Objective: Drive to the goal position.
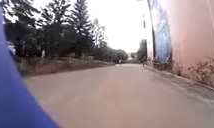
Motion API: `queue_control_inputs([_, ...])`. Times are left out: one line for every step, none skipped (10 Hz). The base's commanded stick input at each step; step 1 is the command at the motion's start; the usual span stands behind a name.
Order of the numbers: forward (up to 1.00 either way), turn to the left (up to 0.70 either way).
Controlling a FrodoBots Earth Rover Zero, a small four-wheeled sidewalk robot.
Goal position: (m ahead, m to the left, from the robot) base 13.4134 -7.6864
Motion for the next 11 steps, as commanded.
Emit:
queue_control_inputs([1.00, 0.00])
queue_control_inputs([1.00, 0.00])
queue_control_inputs([1.00, 0.00])
queue_control_inputs([1.00, 0.00])
queue_control_inputs([1.00, 0.00])
queue_control_inputs([1.00, 0.00])
queue_control_inputs([1.00, 0.00])
queue_control_inputs([1.00, 0.00])
queue_control_inputs([1.00, 0.00])
queue_control_inputs([1.00, -0.22])
queue_control_inputs([1.00, -0.27])
